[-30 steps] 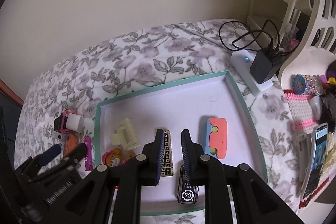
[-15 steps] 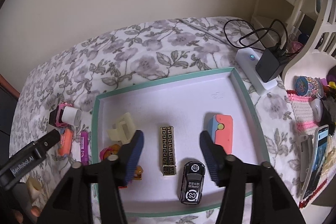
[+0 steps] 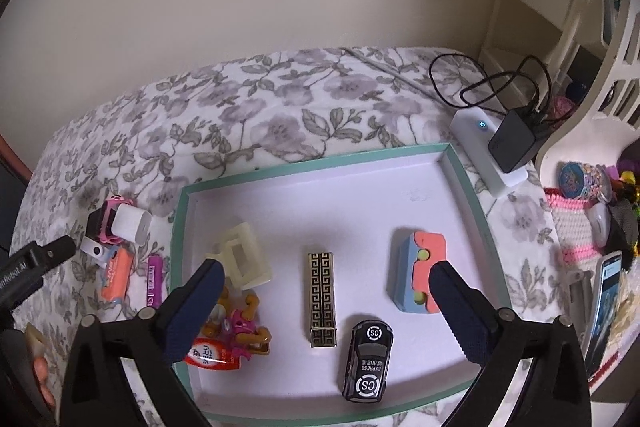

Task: Organize rigid objects
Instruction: 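Lift both tools out of the tray back toward the toy pile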

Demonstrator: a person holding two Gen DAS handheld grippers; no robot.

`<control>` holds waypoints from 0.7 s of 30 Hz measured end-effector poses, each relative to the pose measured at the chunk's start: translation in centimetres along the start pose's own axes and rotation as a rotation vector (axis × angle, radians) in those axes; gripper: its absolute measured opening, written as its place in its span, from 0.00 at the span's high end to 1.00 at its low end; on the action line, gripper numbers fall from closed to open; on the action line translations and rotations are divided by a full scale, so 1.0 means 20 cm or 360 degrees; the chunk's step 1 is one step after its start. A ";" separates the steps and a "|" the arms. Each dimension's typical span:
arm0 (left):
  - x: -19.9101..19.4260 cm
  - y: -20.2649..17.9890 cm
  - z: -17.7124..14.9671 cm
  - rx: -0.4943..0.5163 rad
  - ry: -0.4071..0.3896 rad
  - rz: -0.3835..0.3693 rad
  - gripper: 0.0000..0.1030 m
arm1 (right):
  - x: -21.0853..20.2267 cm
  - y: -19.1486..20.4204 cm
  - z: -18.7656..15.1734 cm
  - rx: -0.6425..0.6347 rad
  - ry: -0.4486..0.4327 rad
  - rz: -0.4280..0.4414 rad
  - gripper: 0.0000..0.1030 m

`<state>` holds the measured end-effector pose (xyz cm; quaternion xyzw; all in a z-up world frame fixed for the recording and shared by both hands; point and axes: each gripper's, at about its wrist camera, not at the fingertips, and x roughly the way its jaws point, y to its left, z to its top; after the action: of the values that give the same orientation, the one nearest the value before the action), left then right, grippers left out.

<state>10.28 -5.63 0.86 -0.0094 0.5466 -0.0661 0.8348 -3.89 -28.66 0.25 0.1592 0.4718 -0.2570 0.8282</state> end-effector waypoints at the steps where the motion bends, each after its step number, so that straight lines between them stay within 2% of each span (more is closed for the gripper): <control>1: 0.00 0.02 0.01 -0.0016 -0.0006 0.0012 0.02 | 0.00 0.01 0.00 -0.0016 -0.0004 -0.0009 0.00; 10: -0.01 0.17 0.06 -0.0103 -0.0070 0.0054 0.02 | 0.00 0.14 -0.01 -0.0123 -0.0080 0.0025 0.00; 13: -0.02 0.22 0.07 -0.0116 -0.0096 0.0073 0.01 | 0.01 0.22 -0.02 -0.0120 -0.0107 0.0101 0.00; 21: -0.01 0.36 0.11 -0.0181 -0.0119 0.0072 0.01 | 0.06 0.51 -0.08 -0.0258 -0.0042 0.0283 0.00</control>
<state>13.00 1.41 1.33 -0.0470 0.5178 -0.0157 0.8541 1.38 -19.88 -1.25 0.1294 0.4641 -0.1456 0.8641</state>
